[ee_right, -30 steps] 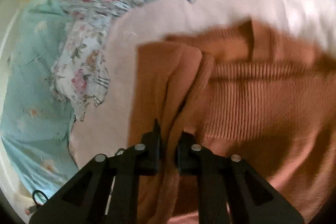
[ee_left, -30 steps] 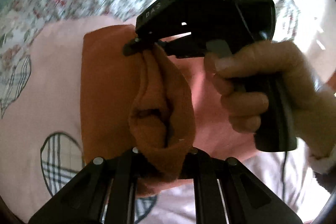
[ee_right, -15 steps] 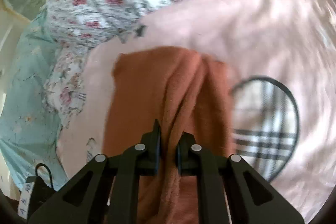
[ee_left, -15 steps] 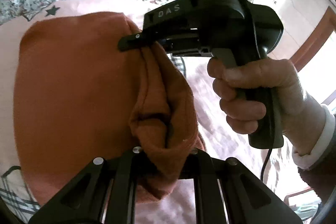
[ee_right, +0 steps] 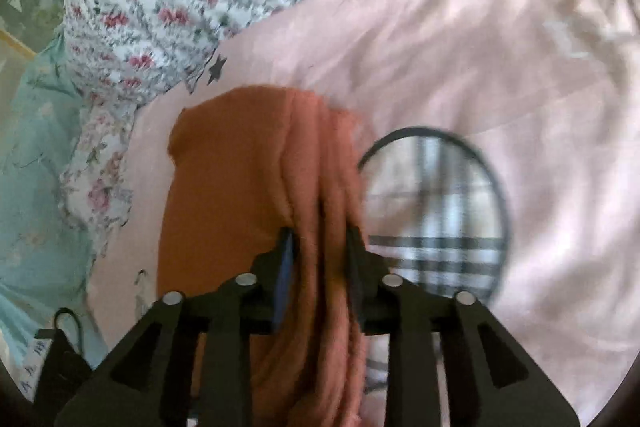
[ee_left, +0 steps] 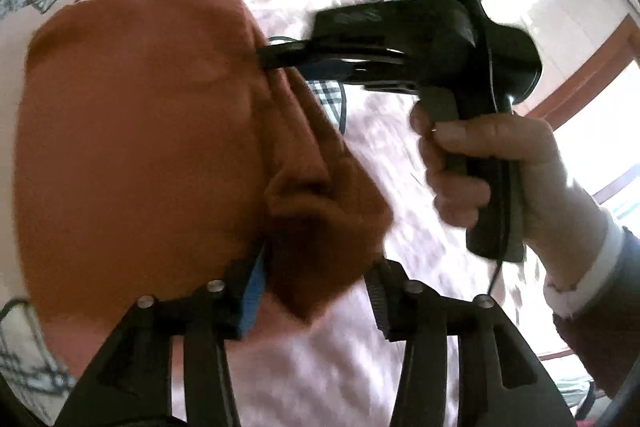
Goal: Fold small clothes
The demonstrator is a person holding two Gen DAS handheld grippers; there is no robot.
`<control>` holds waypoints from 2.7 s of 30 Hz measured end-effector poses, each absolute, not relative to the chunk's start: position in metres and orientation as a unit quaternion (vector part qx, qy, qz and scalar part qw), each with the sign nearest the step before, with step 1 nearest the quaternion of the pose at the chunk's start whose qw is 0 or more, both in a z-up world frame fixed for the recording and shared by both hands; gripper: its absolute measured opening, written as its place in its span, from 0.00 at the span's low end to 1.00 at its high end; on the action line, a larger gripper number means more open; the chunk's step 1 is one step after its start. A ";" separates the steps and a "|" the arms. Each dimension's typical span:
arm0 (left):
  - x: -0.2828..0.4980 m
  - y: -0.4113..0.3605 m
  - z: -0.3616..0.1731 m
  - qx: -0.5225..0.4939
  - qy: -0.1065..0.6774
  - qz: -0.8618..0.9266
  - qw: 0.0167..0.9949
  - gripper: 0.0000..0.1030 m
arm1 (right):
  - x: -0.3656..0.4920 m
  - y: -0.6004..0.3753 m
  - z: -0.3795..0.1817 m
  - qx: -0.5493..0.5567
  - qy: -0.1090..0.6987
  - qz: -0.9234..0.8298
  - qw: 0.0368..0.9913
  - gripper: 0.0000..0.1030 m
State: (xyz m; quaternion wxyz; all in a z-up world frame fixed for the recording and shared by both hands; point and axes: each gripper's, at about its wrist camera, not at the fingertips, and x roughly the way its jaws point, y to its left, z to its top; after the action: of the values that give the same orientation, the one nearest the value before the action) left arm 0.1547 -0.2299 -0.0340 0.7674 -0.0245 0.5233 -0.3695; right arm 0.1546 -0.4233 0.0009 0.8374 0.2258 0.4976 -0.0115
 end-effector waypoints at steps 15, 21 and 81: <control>0.230 -0.078 -0.056 -0.149 0.554 -0.218 0.790 0.73 | 0.131 -0.399 -0.015 0.263 0.509 0.021 0.819 0.78; 0.262 -0.086 -0.090 -0.184 0.574 -0.235 0.762 0.81 | 0.141 -0.403 -0.038 0.288 0.529 0.041 0.797 0.78; 0.169 0.098 -0.058 -0.181 0.534 -0.101 0.820 0.54 | 0.175 -0.238 0.011 0.217 0.485 0.081 0.844 0.01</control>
State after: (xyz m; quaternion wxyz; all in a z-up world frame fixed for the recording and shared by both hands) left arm 0.1689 0.0978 -0.0576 0.8196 -0.1812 0.5341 -0.1011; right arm 0.1746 -0.2385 0.0112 0.8436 0.2167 0.4846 0.0806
